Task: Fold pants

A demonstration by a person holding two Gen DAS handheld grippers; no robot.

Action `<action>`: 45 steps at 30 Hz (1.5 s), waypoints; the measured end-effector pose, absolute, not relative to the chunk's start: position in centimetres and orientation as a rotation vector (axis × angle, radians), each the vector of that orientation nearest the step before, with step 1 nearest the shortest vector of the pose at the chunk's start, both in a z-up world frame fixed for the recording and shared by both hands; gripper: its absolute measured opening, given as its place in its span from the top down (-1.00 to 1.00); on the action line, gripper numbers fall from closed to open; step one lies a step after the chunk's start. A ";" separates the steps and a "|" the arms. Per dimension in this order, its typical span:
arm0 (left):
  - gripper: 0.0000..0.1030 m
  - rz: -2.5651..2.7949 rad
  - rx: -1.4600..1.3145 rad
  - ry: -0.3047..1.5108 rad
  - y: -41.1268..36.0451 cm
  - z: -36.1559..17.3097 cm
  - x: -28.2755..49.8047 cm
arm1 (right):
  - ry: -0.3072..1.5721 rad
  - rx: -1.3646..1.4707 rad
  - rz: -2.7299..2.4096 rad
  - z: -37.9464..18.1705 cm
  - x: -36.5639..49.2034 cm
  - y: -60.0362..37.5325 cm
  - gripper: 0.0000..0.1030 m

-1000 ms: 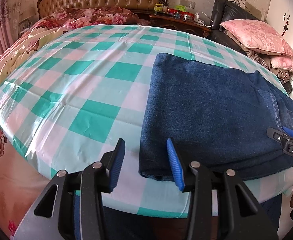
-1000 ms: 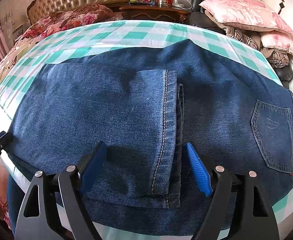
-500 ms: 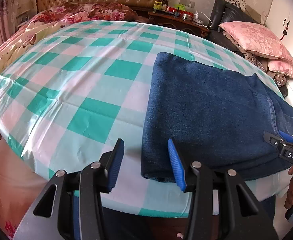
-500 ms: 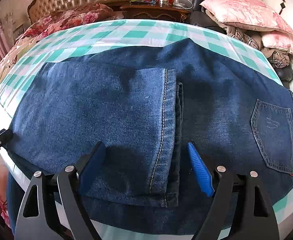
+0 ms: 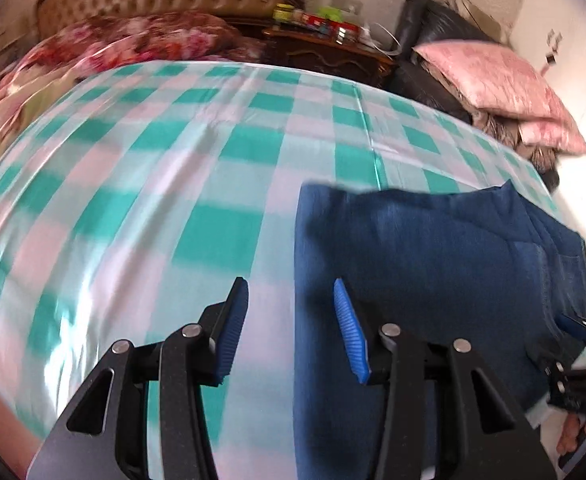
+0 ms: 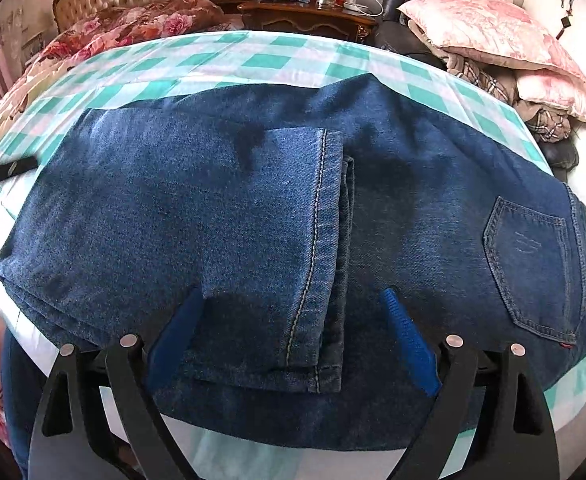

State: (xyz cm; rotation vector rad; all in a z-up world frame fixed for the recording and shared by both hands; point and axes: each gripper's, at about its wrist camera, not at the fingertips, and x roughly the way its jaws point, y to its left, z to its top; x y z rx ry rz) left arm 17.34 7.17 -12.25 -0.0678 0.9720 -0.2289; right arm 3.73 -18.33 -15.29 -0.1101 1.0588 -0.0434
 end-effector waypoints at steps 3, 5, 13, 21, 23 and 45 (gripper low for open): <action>0.17 -0.261 -0.033 1.034 6.3 -13.7 21.5 | 1.067 -0.125 -0.054 -15.1 3.6 -18.2 -0.68; 0.13 -0.287 -0.044 1.045 6.4 -14.1 23.3 | 1.070 -0.136 -0.063 -14.8 3.6 -18.1 -0.67; 0.19 -0.214 -0.179 0.972 9.8 -12.2 16.6 | 1.032 -0.116 -0.071 -12.6 4.3 -18.1 -0.66; 0.30 -0.222 -0.389 0.981 10.7 -14.5 6.9 | 1.056 -0.061 0.167 -9.8 10.2 -10.1 -0.66; 0.42 -0.227 -0.408 0.983 10.6 -14.6 6.6 | 1.086 -0.029 0.238 -9.4 11.6 -7.6 -0.66; 0.78 -0.254 -0.090 0.684 3.0 -6.8 1.8 | 1.344 -0.204 0.345 -12.7 19.5 2.7 0.26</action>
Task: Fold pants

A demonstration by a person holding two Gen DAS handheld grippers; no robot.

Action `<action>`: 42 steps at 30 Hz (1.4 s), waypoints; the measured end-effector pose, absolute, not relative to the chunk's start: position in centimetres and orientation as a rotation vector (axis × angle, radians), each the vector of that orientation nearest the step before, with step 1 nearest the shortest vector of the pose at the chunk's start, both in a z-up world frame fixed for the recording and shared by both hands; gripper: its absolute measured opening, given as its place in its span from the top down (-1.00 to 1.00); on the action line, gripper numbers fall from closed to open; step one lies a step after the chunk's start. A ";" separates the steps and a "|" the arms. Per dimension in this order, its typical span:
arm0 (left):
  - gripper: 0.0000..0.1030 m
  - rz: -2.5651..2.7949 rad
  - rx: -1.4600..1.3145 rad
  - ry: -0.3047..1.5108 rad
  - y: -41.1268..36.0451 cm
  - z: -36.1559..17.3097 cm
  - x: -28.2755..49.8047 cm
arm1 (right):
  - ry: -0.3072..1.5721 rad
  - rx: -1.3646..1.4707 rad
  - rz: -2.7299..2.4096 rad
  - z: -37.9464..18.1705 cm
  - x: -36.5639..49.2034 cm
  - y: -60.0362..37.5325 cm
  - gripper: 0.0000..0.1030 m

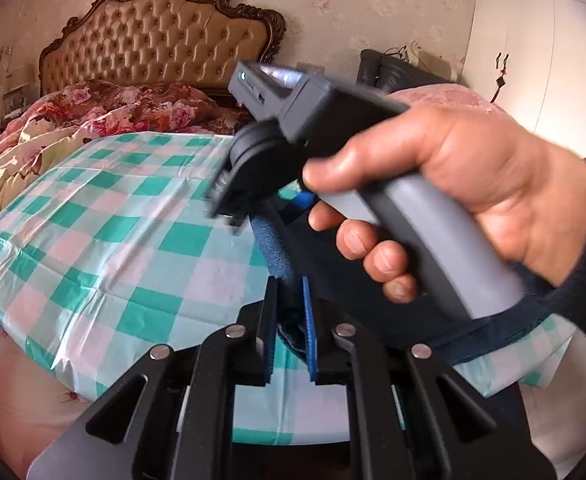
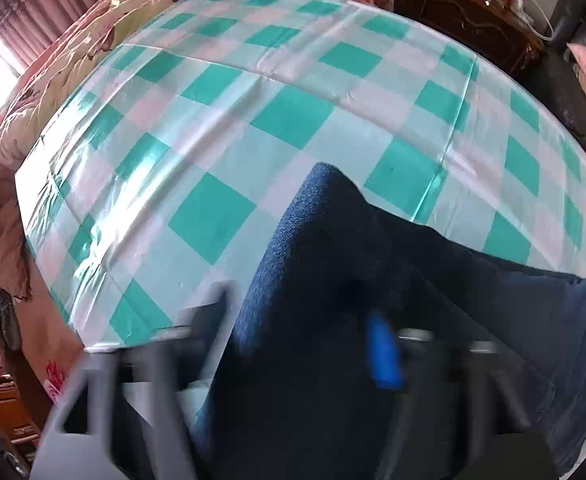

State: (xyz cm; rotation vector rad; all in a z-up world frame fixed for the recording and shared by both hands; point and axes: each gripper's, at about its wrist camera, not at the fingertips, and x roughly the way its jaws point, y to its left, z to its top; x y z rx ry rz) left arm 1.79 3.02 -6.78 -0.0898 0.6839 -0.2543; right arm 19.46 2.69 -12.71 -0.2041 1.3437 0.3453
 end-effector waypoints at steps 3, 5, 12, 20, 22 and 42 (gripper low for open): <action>0.60 -0.239 -0.234 0.717 4.6 -7.2 2.3 | 1.327 -0.148 0.363 -12.2 19.4 1.6 0.64; -0.06 -0.199 -0.310 0.747 5.3 -7.8 2.4 | 1.314 -0.104 0.355 -11.8 19.3 0.4 0.71; 0.04 -0.186 -0.358 0.807 3.2 -10.3 3.3 | 1.279 -0.042 0.382 -10.2 18.7 -1.2 0.72; 0.77 -0.214 -0.165 0.647 -2.2 -5.4 2.1 | 1.215 0.158 0.478 -3.9 18.3 -8.2 0.74; 0.77 -0.247 -0.107 0.560 -4.5 -2.5 1.6 | 1.145 0.192 0.484 -0.2 17.7 -11.7 0.74; 0.77 -0.636 0.501 0.441 -41.2 -11.4 -3.8 | 1.123 0.420 0.187 -8.3 11.1 -48.4 0.74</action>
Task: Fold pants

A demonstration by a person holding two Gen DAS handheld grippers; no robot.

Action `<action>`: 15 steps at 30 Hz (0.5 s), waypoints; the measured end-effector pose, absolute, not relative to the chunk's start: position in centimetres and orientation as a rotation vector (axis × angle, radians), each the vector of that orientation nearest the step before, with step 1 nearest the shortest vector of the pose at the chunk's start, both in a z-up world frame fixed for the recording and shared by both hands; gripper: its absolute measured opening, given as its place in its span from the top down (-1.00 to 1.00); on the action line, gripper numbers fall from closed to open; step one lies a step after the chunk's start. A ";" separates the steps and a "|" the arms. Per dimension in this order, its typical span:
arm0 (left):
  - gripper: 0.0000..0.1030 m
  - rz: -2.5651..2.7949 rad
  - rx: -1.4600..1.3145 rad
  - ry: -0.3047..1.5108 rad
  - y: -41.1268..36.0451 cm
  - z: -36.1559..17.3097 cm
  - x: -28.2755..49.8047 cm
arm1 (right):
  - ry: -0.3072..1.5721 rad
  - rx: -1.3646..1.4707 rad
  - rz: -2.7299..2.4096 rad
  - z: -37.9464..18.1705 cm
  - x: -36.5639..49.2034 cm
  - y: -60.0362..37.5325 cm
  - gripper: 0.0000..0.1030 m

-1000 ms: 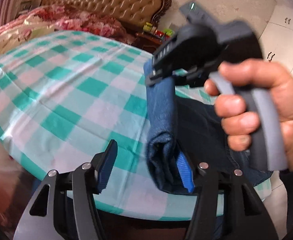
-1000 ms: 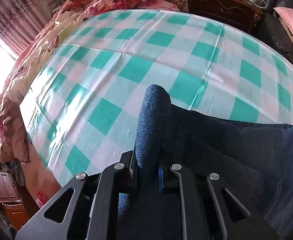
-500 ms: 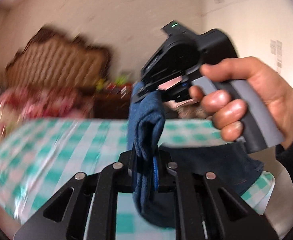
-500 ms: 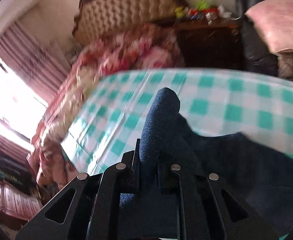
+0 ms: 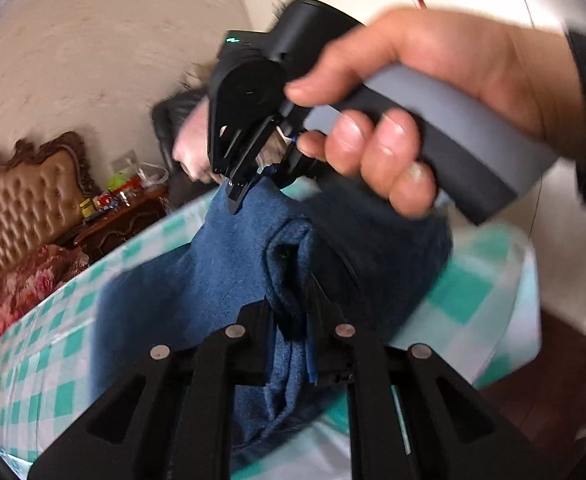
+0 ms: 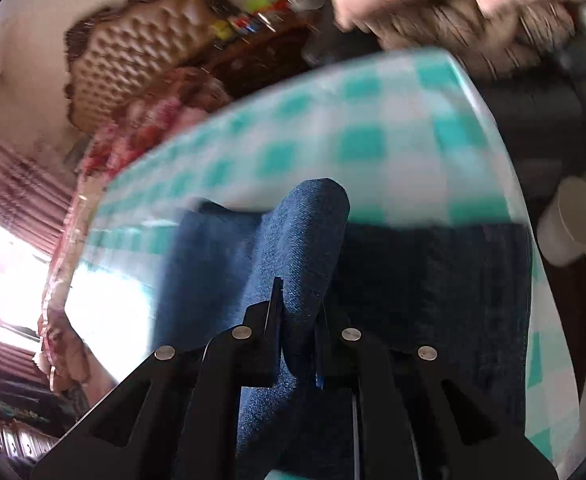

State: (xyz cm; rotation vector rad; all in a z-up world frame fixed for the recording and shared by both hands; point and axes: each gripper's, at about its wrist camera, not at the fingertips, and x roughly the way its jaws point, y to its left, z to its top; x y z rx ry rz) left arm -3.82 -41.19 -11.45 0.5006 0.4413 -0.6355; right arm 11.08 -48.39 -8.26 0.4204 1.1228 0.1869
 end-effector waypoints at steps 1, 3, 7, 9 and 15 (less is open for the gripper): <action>0.71 -0.620 0.571 0.425 -42.2 -13.0 -4.1 | 1.141 0.420 0.172 -9.7 11.0 -49.0 0.73; 0.67 -0.607 0.649 0.381 -42.9 -14.4 -4.9 | 1.141 0.434 0.178 -11.4 10.8 -49.7 0.64; 0.50 -0.583 0.732 0.319 -43.3 -15.5 -5.5 | 1.115 0.407 0.183 -11.6 10.6 -49.8 0.39; 0.40 -0.565 0.774 0.285 -43.6 -16.0 -5.8 | 1.112 0.381 0.186 -11.8 10.8 -49.9 0.39; 0.78 -0.551 0.809 0.242 -44.6 -14.9 -5.4 | 1.087 0.358 0.226 -10.2 10.3 -51.2 0.82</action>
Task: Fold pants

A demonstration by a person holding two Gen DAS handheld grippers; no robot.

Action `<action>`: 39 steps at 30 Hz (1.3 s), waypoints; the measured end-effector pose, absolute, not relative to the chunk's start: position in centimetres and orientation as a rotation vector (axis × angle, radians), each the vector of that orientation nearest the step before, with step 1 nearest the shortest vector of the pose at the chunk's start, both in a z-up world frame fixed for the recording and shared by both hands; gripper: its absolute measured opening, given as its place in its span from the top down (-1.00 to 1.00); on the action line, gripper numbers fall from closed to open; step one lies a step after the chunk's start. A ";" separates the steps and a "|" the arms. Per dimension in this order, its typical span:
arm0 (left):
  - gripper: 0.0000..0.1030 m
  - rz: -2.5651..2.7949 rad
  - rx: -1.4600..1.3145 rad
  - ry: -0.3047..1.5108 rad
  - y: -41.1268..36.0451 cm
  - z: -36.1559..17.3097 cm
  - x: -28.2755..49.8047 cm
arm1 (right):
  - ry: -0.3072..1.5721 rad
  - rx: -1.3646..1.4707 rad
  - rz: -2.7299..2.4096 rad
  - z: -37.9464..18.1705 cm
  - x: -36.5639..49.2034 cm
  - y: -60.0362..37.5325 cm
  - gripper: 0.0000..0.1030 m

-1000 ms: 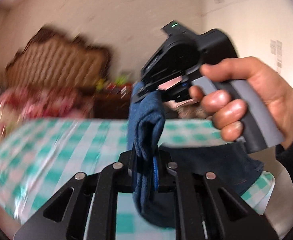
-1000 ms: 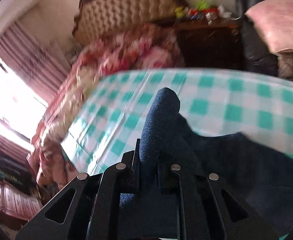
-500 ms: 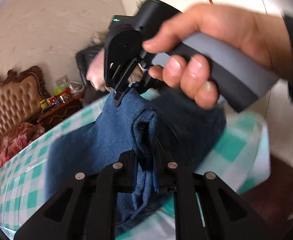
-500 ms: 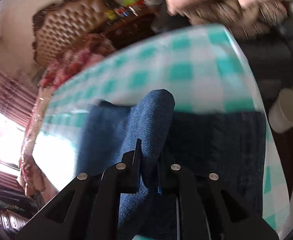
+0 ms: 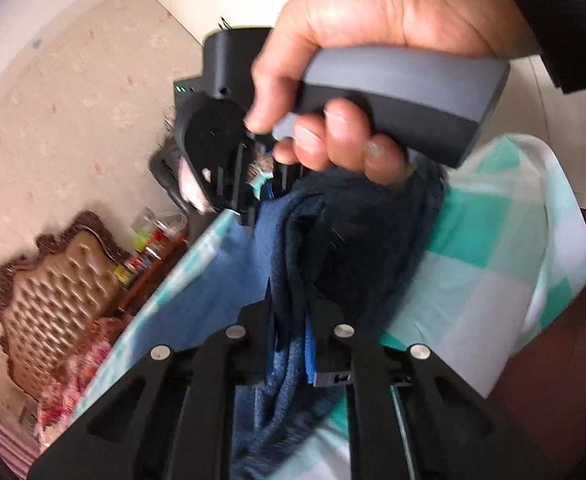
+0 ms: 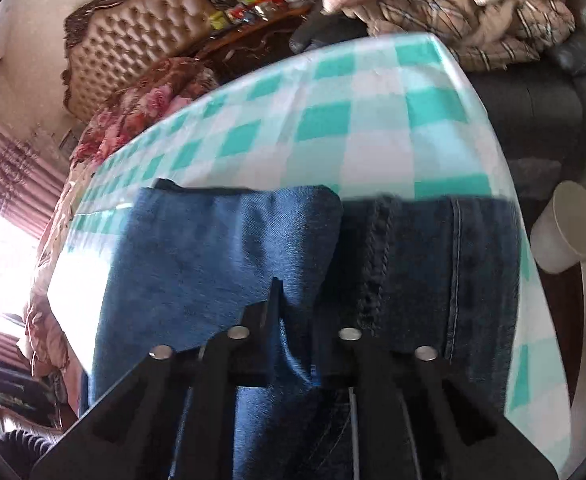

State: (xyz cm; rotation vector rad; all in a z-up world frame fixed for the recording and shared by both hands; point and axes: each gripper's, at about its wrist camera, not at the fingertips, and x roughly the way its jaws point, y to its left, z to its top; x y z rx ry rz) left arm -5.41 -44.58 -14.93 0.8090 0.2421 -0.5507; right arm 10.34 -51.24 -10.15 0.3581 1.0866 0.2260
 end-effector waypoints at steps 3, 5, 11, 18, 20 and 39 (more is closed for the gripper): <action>0.79 -0.548 0.817 0.199 -45.5 -13.2 -4.9 | 1.034 0.312 0.235 -7.4 10.2 -51.6 0.83; 0.79 -0.559 0.831 0.174 -46.8 -12.6 -4.6 | 1.011 0.294 0.226 -6.1 10.3 -52.6 0.84; 0.79 -0.616 0.898 0.181 -49.9 -13.9 -4.7 | 1.020 0.311 0.177 -6.8 9.4 -55.5 0.84; 0.79 -0.648 0.947 0.175 -51.0 -15.2 -4.2 | 1.012 0.346 0.168 -8.0 8.1 -57.6 0.84; 0.79 -0.654 0.954 0.176 -51.0 -15.5 -4.3 | 1.003 0.349 0.170 -7.9 7.8 -57.8 0.85; 0.14 -0.887 0.735 0.303 -48.0 -13.9 -4.8 | 0.895 0.240 -0.059 -8.7 5.1 -59.7 0.26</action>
